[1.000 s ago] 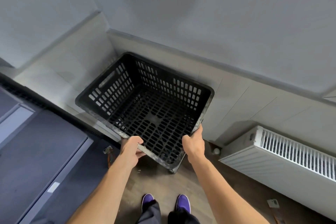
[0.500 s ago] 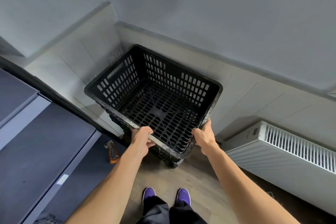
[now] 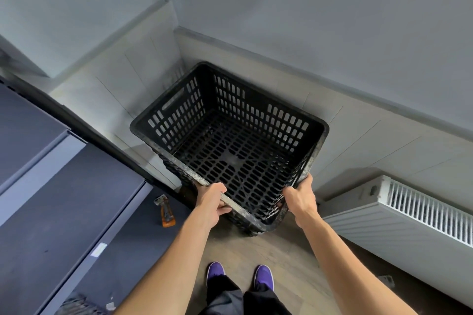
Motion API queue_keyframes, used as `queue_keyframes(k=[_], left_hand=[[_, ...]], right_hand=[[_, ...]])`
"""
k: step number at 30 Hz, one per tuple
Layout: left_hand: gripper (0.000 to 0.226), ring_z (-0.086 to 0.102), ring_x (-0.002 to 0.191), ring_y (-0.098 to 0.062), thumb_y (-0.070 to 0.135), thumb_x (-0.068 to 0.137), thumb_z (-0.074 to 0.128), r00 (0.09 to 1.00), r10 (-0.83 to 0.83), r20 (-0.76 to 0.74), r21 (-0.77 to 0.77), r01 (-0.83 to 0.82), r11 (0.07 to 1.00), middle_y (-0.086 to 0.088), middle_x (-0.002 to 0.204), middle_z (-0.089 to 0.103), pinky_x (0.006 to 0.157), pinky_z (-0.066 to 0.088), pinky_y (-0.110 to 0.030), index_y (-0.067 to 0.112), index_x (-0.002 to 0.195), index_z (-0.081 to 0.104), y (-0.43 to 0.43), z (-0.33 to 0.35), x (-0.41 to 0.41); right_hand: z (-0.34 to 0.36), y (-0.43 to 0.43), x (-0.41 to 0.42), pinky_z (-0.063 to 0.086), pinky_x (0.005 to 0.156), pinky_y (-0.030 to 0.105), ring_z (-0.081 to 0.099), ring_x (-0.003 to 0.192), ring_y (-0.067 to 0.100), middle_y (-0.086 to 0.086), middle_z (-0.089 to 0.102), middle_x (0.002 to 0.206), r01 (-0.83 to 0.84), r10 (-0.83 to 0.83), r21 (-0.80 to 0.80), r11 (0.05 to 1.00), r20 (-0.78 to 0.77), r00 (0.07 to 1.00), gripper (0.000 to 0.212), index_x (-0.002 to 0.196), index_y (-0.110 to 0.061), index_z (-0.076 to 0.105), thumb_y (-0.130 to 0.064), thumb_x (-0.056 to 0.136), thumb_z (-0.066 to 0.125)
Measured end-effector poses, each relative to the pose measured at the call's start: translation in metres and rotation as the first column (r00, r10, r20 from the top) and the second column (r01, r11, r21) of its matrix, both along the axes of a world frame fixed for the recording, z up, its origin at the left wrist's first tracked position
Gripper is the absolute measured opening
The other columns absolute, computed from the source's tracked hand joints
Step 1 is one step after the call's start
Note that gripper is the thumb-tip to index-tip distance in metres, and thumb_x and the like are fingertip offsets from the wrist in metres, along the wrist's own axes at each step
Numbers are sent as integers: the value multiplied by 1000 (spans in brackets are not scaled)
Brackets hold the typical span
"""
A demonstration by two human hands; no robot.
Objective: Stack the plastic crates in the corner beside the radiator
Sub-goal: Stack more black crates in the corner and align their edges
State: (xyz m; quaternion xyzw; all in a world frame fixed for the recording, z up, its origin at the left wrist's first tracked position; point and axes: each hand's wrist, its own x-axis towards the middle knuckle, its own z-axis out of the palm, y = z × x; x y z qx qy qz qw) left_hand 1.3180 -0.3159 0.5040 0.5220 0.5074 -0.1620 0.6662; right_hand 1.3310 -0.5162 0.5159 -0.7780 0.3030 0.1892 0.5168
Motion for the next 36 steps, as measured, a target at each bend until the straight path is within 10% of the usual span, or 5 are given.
queue_keyframes(k=[9, 13, 20, 36], left_hand=[[36, 52, 119, -35, -2, 91, 49, 996, 75, -50, 54, -73, 996, -9, 125, 48, 61, 54, -35, 15, 122, 44, -13, -2, 6], [68, 57, 110, -37, -3, 81, 53, 993, 116, -15, 45, -115, 992, -13, 129, 53, 56, 54, -34, 21, 143, 39, -15, -11, 8], [42, 54, 95, -30, -1, 80, 55, 992, 122, 1, 30, -122, 992, -12, 116, 52, 66, 54, -37, 16, 117, 48, -19, -12, 0], [64, 58, 102, -31, 4, 85, 56, 994, 89, 69, -16, -88, 996, -9, 116, 54, 68, 59, -41, 24, 142, 35, -18, -12, -6]], right_hand=[[-5, 5, -2, 52, 77, 44, 61, 75, 25, 7, 64, 85, 15, -11, -155, 988, 26, 1000, 54, 134, -17, 29, -12, 85, 50], [-2, 0, 5, 53, 79, 45, 64, 74, 26, 2, 63, 74, 19, -16, -157, 987, 23, 1000, 54, 133, -17, 32, -9, 82, 49], [0, -4, 0, 56, 83, 53, 70, 71, 29, 2, 68, 69, -14, 18, -138, 990, 24, 1000, 52, 132, -20, 33, -13, 83, 48], [9, -5, 1, 53, 79, 44, 62, 70, 21, 0, 61, 71, -30, 35, -156, 987, 28, 999, 54, 139, -17, 29, -12, 88, 50]])
